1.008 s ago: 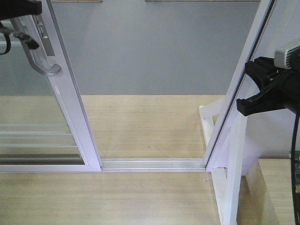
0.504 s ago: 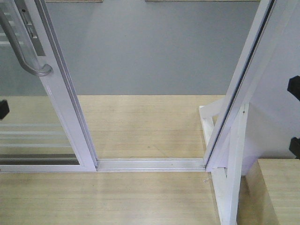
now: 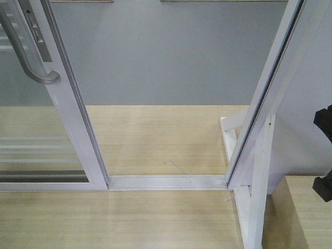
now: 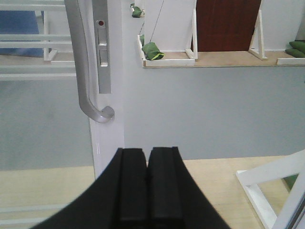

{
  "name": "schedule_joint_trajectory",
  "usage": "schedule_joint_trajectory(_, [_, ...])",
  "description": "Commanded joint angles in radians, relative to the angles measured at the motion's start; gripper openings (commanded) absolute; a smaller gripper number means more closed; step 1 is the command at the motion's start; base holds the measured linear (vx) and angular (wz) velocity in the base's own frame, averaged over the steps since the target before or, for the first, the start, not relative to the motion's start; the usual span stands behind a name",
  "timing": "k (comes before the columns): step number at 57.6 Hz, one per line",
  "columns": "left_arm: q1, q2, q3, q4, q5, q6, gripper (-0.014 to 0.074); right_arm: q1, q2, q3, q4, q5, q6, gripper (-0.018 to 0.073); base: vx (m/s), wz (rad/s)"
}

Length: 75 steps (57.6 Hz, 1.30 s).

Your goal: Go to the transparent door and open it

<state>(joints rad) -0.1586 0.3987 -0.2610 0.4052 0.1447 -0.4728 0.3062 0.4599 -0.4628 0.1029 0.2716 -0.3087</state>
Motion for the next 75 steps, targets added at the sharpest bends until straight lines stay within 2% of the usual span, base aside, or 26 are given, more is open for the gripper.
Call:
schedule_joint_trajectory(1, [-0.003,0.006,-0.026,-0.005,-0.077,-0.006,0.0004,-0.006,0.003,-0.028,0.000,-0.074,-0.002,0.0000,0.00,0.00])
schedule_joint_trajectory(44, [-0.003,0.006,-0.026,-0.009,-0.091,0.000,0.0004,-0.006,0.003,-0.028,0.000,-0.074,-0.002,0.0000,0.00,0.00])
schedule_joint_trajectory(48, [-0.003,0.006,-0.026,-0.064,-0.108,0.069,0.0004,-0.006,0.003,-0.028,0.000,-0.074,-0.002,0.0000,0.00,0.00])
schedule_joint_trajectory(54, [-0.003,0.006,-0.026,-0.247,-0.138,0.306,0.0004,-0.006,0.003,-0.028,0.000,-0.074,-0.002,0.0000,0.00,0.00])
schedule_joint_trajectory(59, [-0.003,0.006,-0.026,-0.346,-0.155,0.425,0.0004,-0.006,0.003,-0.028,0.000,-0.074,-0.002,0.0000,0.00,0.00])
schedule_joint_trajectory(62, [-0.003,0.006,-0.026,-0.375,-0.157,0.448,0.0004,-0.006,0.003,-0.028,0.000,-0.074,-0.002,0.0000,0.00,0.00])
schedule_joint_trajectory(75, [-0.003,-0.020,0.000,-0.368,-0.105,0.448,0.0004,-0.006,0.003,-0.028,0.000,-0.074,-0.002,0.0000,0.00,0.00])
